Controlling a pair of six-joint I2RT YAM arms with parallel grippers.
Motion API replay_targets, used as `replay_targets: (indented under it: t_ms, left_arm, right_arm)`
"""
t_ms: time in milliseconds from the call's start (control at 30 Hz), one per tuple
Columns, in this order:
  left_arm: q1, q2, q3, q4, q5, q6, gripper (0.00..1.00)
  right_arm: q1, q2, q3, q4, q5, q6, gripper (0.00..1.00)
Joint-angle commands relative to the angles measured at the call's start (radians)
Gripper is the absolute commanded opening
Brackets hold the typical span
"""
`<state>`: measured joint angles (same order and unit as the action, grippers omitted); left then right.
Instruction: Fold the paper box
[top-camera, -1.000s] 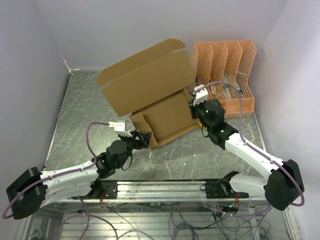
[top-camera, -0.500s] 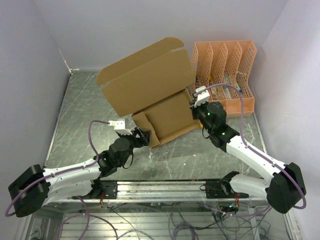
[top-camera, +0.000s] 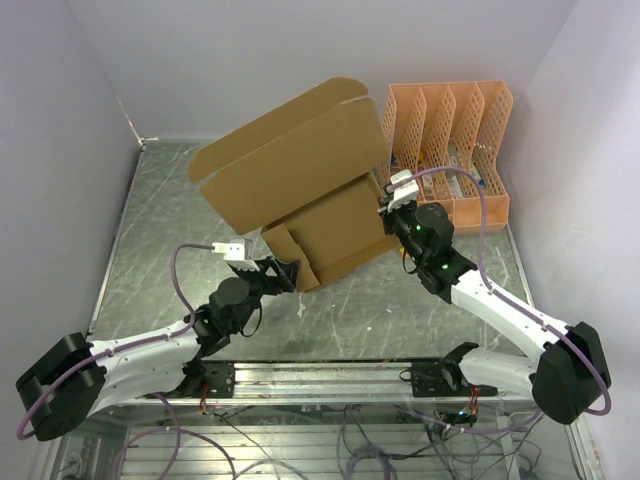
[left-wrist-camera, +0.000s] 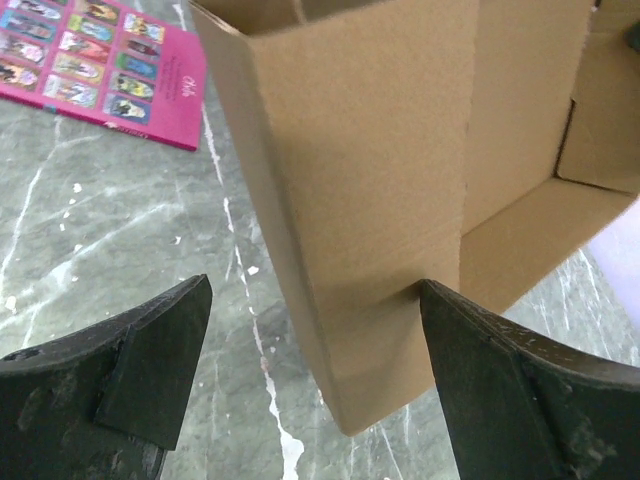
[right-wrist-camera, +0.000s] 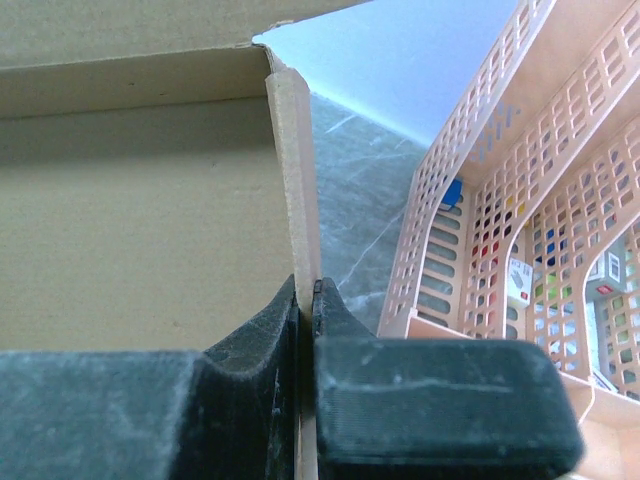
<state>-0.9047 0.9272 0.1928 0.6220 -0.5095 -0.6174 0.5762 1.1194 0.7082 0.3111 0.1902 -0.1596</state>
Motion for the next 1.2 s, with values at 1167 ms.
replay_targets:
  t_ms: [1167]
  left_arm:
    - [0.270, 0.112, -0.040, 0.404, 0.615, -0.166, 0.94]
  right_arm:
    - [0.048, 0.103, -0.043, 0.199, 0.129, -0.098, 0.00]
